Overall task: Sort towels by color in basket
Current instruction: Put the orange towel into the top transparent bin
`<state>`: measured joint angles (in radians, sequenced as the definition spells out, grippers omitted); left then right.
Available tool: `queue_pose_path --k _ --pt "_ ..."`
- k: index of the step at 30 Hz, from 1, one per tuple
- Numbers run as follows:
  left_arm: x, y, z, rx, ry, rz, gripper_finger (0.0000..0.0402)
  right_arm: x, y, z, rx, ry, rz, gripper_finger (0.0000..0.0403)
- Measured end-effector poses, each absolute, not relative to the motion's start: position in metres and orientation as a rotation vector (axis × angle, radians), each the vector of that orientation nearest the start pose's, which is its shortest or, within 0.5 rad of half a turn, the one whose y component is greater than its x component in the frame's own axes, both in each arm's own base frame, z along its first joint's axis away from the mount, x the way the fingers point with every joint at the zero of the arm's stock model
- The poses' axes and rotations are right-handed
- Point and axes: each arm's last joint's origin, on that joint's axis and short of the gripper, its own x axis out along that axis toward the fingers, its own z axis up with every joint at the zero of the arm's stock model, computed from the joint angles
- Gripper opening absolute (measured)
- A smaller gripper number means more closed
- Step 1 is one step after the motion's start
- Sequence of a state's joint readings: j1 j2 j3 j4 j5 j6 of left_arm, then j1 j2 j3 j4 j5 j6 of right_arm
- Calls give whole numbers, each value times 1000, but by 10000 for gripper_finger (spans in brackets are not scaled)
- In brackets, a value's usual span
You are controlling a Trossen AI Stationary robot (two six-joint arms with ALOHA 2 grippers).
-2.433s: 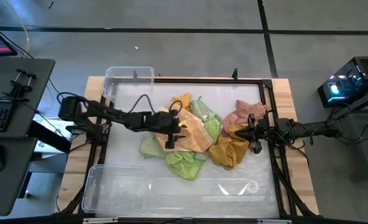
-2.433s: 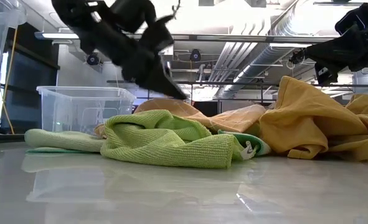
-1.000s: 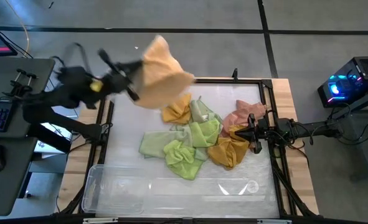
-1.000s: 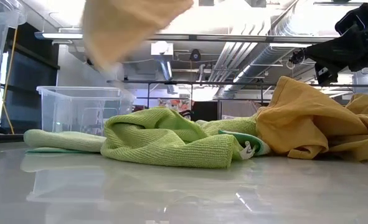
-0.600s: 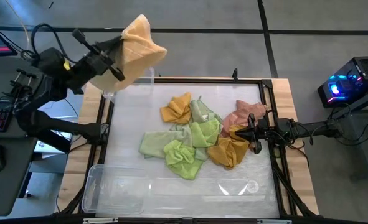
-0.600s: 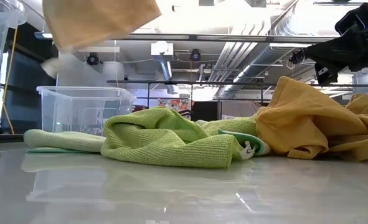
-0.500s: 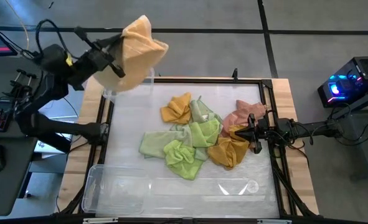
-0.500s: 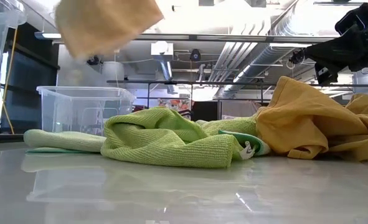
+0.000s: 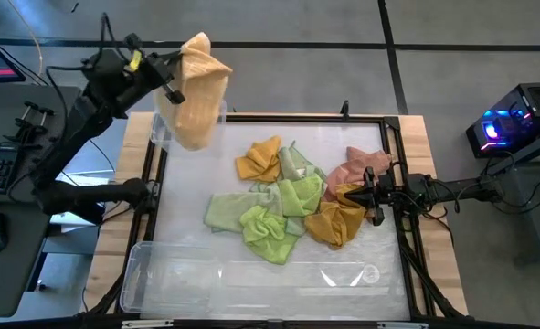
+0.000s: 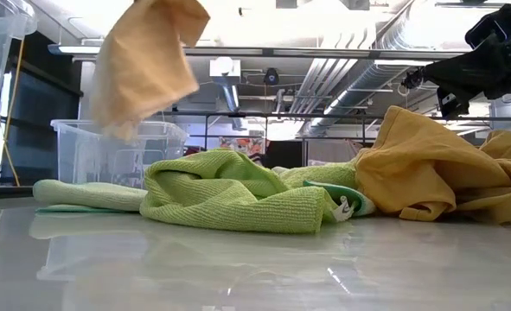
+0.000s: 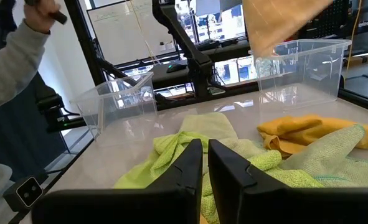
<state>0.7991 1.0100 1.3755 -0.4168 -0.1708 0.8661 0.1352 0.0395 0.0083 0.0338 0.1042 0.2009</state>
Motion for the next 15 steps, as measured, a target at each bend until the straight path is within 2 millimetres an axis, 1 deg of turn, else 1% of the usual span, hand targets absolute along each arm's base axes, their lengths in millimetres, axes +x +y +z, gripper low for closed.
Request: queue_pose_path --k 5,8,11,15 --pt "125 151 440 754 528 859 0 99 10 167 201 1 31 22" --pt "124 158 427 744 553 859 0 99 10 167 201 1 31 22" --pt "124 161 427 757 525 887 0 99 10 167 201 1 31 22" --pt "124 161 444 851 390 962 0 99 10 167 202 1 31 22"
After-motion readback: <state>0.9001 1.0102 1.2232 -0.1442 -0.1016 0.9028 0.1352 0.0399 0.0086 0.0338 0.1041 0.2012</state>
